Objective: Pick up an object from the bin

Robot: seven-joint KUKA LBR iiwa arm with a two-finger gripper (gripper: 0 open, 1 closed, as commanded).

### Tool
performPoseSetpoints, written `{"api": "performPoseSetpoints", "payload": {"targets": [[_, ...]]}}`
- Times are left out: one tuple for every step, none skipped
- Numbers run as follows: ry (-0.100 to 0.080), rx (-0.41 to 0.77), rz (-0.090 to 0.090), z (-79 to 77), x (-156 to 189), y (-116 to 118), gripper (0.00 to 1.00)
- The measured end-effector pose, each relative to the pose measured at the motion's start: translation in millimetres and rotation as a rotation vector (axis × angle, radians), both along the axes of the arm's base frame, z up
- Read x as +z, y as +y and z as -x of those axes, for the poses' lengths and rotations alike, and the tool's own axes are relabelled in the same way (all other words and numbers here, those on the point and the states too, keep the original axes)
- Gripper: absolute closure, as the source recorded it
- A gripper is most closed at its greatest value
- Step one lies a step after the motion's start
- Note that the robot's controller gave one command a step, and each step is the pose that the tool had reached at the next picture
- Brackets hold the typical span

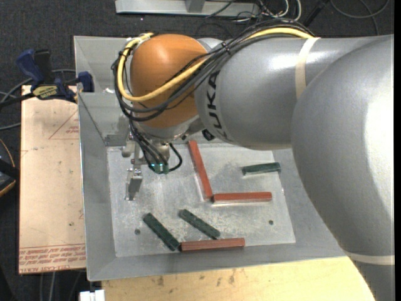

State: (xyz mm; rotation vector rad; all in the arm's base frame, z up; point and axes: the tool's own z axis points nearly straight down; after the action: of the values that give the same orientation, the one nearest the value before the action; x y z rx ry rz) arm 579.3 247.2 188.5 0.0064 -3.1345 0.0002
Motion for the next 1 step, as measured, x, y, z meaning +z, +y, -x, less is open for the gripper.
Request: {"api": "performPoseSetpoints", "payload": {"targets": [[-0.007, -0.003, -0.002, -2.2, 4.4, -1.0, 0.00]]}}
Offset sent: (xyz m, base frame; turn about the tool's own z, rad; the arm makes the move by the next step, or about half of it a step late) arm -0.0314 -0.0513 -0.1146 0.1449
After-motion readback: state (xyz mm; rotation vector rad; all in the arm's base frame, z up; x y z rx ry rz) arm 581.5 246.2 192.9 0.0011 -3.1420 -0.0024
